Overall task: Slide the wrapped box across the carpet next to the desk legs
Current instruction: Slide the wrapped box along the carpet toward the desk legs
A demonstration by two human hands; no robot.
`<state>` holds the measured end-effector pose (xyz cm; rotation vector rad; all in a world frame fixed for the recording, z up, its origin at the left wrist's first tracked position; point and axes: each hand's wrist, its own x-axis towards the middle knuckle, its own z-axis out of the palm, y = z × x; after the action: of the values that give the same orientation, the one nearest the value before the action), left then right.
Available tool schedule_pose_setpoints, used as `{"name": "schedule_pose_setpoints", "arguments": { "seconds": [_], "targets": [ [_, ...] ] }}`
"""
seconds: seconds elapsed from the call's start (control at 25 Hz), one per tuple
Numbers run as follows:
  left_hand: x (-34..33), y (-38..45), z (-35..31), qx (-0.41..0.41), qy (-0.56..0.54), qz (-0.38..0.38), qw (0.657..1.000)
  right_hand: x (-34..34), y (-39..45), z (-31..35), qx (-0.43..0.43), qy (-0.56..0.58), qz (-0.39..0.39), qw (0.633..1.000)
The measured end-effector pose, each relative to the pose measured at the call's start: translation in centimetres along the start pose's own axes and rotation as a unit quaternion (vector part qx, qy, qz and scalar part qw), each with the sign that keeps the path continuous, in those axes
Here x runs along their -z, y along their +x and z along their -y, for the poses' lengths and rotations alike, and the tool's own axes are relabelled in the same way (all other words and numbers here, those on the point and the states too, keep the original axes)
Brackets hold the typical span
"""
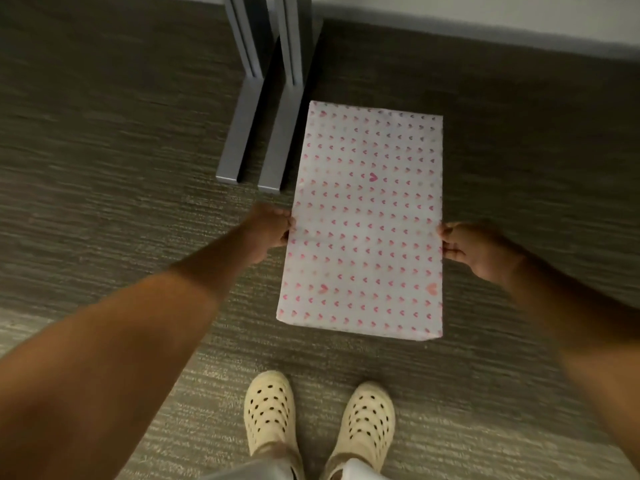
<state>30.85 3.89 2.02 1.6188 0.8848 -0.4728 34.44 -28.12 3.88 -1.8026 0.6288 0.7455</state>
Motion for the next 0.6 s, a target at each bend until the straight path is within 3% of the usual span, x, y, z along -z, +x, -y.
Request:
{"name": "schedule_pose_setpoints", "arguments": {
  "seconds": [0.6],
  "targets": [
    [-2.5, 18.1, -9.2, -0.070, -0.030, -0.037, 0.996, -1.7, 16.0, 8.3, 0.091, -0.005, -0.051, 0.995]
  ]
}}
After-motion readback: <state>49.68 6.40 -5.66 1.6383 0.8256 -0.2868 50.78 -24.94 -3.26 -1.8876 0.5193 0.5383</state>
